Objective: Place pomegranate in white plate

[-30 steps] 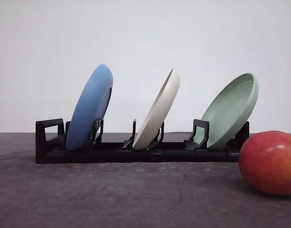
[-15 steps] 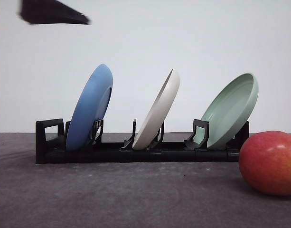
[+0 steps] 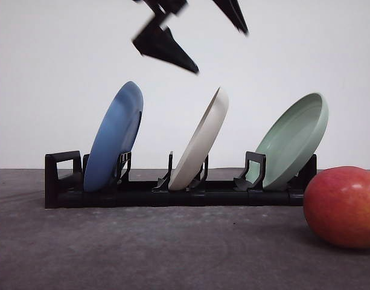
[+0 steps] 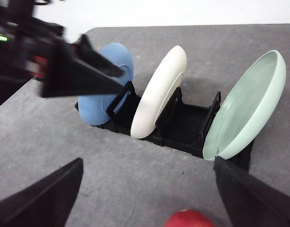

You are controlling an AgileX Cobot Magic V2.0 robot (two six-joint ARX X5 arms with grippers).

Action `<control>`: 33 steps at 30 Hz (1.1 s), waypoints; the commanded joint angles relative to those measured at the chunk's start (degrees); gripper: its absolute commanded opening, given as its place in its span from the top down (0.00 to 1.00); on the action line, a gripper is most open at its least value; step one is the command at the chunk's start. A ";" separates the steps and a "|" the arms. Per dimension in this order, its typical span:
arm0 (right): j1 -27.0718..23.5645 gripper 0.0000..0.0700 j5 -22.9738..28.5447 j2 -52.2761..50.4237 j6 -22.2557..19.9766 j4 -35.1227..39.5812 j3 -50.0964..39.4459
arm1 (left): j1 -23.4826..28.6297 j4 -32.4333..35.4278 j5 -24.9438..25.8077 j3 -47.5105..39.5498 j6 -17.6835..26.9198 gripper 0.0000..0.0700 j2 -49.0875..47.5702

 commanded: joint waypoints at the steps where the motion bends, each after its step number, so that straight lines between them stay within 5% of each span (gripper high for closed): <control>1: 0.22 0.20 -0.24 0.20 1.42 0.50 0.92 | -1.01 -0.01 -1.59 2.11 2.00 0.10 2.81; 6: 0.22 0.20 -0.39 0.20 1.82 0.48 0.92 | -2.54 0.24 -6.72 3.02 4.57 0.10 7.61; 11: 0.25 0.20 -0.41 0.20 2.53 0.48 0.92 | -2.94 0.93 -6.74 3.02 5.12 0.17 10.03; 16: 0.26 0.20 -0.42 0.17 2.87 0.46 0.92 | -2.99 0.94 -6.74 3.02 5.11 0.92 10.10; 17: 0.25 0.20 -0.43 0.17 2.87 0.47 0.92 | -2.99 0.83 -6.74 3.02 5.10 0.98 10.10; 33: 0.24 0.20 -0.41 0.17 3.29 0.46 0.92 | -3.80 -2.48 -3.92 3.11 1.41 1.00 2.14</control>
